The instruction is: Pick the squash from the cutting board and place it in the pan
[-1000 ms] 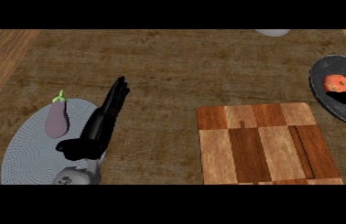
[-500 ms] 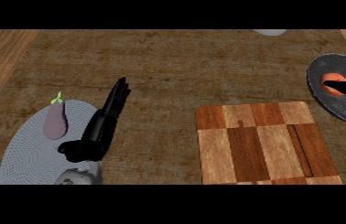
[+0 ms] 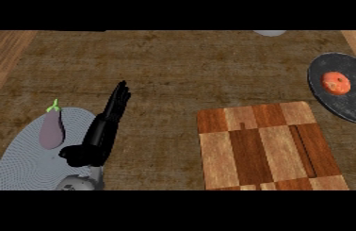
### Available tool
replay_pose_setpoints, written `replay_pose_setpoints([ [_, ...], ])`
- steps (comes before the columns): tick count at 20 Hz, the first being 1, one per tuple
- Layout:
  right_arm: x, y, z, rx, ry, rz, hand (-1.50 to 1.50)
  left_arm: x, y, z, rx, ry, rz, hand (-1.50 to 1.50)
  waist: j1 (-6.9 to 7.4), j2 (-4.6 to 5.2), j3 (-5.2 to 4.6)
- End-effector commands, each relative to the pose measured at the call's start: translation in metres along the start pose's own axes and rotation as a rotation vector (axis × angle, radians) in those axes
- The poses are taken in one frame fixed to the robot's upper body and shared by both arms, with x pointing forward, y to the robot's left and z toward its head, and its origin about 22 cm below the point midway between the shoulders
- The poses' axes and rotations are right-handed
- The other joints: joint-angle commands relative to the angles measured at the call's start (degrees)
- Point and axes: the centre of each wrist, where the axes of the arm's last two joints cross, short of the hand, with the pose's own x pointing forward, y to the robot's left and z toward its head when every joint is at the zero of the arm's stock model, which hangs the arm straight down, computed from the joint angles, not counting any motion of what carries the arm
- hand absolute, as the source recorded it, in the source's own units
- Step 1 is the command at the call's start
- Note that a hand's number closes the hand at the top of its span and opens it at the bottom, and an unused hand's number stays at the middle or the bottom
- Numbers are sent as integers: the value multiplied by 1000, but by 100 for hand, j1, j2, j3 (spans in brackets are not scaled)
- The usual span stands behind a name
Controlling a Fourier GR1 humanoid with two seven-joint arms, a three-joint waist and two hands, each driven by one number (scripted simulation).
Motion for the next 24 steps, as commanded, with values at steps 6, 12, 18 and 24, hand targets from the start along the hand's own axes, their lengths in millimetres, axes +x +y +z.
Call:
replay_pose_setpoints([
  [6, -32, -65, 38, 174, -38, -156, -150, -2, 13, 15, 11, 11, -16, 0, -65, -52, -9],
  [12, -45, -63, 50, 200, -95, -126, -150, 5, 15, 11, 1, 21, 8, 0, -67, -67, -13],
  [18, -51, -70, 58, 225, -80, -82, -150, 7, 5, 13, 14, 14, -9, 0, -106, -80, -19],
  [24, -59, -82, 71, 240, -77, -76, -150, -8, 13, 7, 46, 5, -3, 0, -115, -73, -17],
])
